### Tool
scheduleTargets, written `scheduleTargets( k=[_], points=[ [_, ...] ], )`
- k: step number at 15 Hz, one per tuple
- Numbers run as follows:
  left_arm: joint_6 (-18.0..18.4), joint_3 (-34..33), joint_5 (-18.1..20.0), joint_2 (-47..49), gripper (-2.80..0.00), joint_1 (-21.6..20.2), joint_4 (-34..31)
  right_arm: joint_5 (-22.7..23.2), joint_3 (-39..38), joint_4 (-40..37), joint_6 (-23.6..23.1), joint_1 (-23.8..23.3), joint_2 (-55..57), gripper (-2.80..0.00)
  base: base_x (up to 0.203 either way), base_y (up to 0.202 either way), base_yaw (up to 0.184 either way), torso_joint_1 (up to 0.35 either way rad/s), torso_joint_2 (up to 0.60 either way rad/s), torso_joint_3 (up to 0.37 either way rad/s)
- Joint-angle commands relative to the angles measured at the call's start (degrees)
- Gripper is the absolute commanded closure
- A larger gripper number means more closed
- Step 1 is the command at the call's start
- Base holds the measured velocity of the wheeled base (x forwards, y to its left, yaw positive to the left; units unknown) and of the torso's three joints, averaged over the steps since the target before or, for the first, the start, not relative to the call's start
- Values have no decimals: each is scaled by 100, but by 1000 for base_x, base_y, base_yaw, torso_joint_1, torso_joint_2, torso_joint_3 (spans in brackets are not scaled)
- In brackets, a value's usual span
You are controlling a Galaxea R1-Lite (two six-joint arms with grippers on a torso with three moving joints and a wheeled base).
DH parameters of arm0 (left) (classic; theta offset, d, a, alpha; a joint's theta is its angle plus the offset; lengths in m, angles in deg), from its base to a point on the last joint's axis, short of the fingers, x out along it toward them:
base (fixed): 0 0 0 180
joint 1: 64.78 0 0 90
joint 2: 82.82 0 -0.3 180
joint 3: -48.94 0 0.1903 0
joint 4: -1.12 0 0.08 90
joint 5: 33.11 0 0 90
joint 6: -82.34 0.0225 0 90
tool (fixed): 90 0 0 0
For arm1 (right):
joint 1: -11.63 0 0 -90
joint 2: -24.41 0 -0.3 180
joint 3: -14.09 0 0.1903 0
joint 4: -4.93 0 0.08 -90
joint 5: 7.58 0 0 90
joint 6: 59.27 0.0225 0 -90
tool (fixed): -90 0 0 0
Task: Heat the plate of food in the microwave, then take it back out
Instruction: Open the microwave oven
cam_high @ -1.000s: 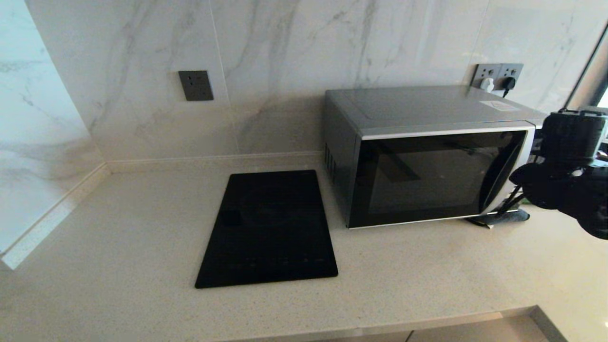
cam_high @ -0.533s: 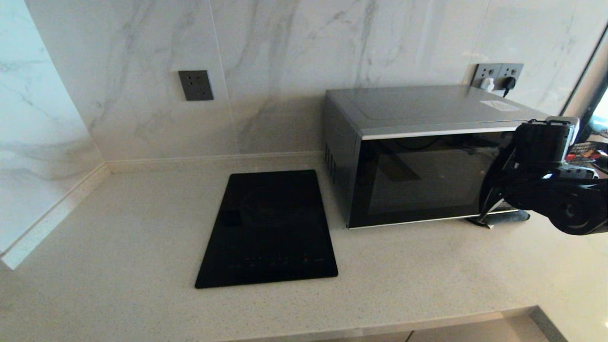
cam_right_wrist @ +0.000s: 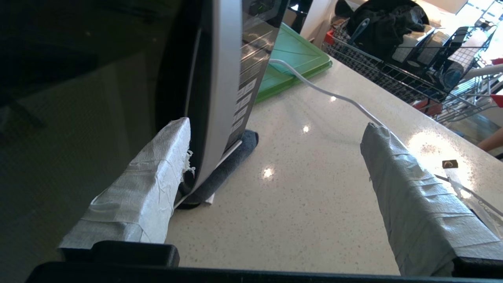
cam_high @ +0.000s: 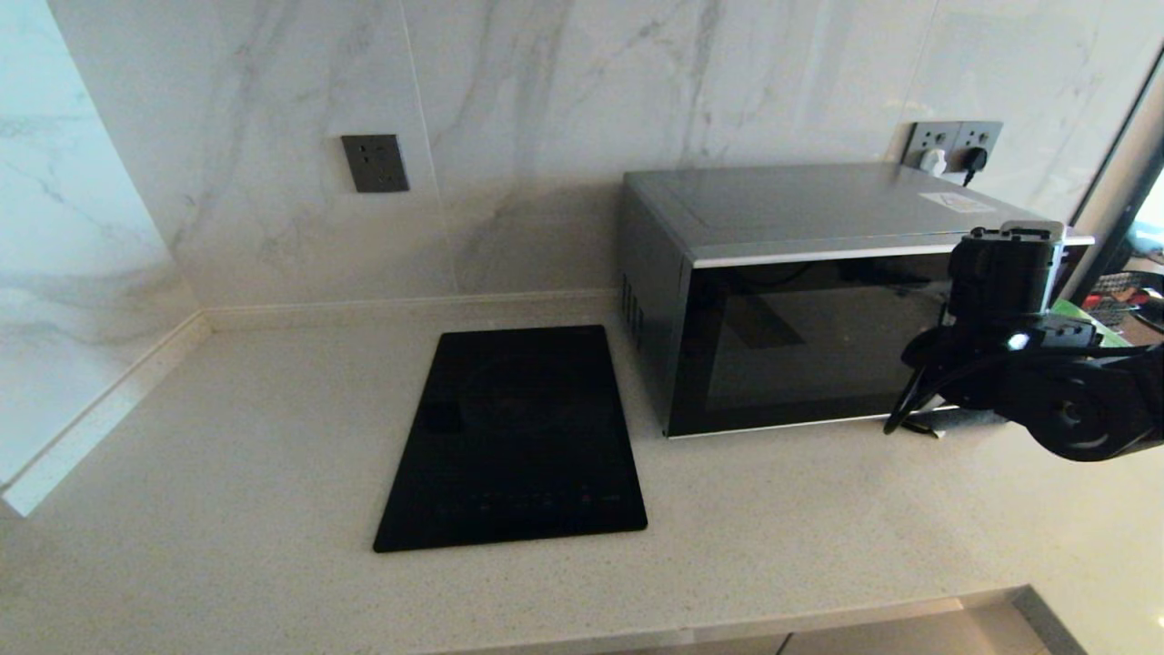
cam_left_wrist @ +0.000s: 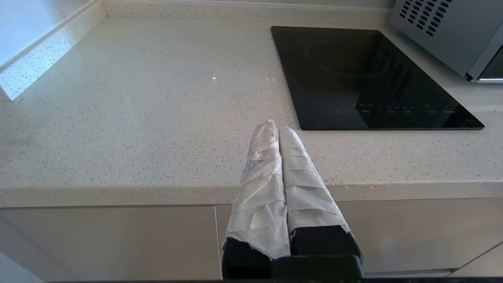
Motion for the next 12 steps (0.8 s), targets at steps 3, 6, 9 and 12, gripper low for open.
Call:
scheduleTargets(
  k=[3, 6, 9, 12],
  points=[
    [-6, 0, -5, 9, 0, -4, 2, -29, 113, 50, 1, 23, 364, -280, 0, 0, 0, 0, 0, 0],
    [-6, 0, -5, 9, 0, -4, 2, -28, 201, 66, 8, -73, 595, -280, 0, 0, 0, 0, 0, 0],
    [-6, 0, -5, 0, 0, -4, 2, -28, 345, 66, 8, -129, 759, -280, 0, 0, 0, 0, 0, 0],
    [-6, 0, -5, 7, 0, -4, 2, -28, 466, 66, 8, -188, 878, -280, 0, 0, 0, 0, 0, 0]
  ],
)
